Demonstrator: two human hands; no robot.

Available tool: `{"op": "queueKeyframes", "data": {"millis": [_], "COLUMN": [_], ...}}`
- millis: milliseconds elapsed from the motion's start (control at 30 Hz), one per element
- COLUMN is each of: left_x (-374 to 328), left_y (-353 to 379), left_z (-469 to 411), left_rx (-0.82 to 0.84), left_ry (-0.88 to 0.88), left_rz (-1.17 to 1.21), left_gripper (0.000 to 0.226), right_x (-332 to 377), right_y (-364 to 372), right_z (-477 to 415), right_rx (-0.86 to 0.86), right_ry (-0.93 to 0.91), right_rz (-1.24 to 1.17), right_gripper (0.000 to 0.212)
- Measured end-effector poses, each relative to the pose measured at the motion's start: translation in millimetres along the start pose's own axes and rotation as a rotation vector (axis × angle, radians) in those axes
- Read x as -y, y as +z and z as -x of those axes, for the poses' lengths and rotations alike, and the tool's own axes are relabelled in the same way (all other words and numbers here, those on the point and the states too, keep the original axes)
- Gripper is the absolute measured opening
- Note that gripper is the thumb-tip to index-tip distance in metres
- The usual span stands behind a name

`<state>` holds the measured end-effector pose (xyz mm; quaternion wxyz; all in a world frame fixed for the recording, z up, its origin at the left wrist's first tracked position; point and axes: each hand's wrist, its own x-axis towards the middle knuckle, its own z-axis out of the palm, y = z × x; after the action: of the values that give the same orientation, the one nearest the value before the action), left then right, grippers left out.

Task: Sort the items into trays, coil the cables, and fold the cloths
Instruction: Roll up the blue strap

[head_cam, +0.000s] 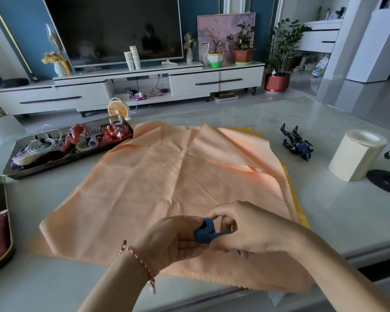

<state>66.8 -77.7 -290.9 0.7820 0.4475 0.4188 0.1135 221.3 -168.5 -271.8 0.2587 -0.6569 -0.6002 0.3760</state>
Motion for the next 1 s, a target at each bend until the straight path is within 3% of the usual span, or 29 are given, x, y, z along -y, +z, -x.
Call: {"op": "queueKeyframes", "data": {"millis": [167,300,367,467,533,633,733,833,900,1000], "left_x": [5.9,8.8,3.9,-10.6,-19.7,-24.6,-15.1,-3.5,-10.4,-24.3], "left_y": [8.5,12.0,6.3,-7.5,-13.6,-12.6,-1.4,5.8,0.2,-11.5], "left_z": [-3.8,-2.5,-0.9,1.4,1.0,-5.2,-16.6,-24.3,-25.1,-29.3], "left_rx": [-0.033,-0.005,0.066,0.244,0.307,0.234,0.119,0.098,0.133,0.159], "left_ry": [0.130,0.140,0.068,-0.073,-0.125,-0.087,0.072,0.118,0.081,-0.014], "left_rz": [0.141,0.176,0.118,-0.074,-0.177,-0.127,0.009,0.052,0.014,-0.248], "left_gripper": [0.021,0.019,0.023,0.038,0.041,0.036,0.028,0.020,0.025,0.032], "right_x": [4.5,5.7,7.1,11.7,13.6,14.2,12.2,7.6,7.5,10.3], "right_y": [10.7,20.7,18.3,7.7,5.5,9.0,12.4,15.0,11.3,1.2], "right_z": [-8.4,-8.6,-6.6,-3.4,-1.9,-6.6,-13.1,-18.5,-17.7,-15.3], "right_rx": [-0.279,-0.377,-0.307,-0.015,0.072,-0.084,-0.365,-0.426,-0.370,-0.146], "right_ry": [-0.044,-0.072,-0.076,-0.028,-0.011,-0.001,-0.019,-0.034,-0.041,-0.007], "right_rz": [0.270,0.538,0.438,0.032,-0.046,0.041,0.415,0.630,0.556,0.164], "right_gripper": [0.027,0.029,0.030,0.030,0.029,0.029,0.030,0.033,0.035,0.042]}}
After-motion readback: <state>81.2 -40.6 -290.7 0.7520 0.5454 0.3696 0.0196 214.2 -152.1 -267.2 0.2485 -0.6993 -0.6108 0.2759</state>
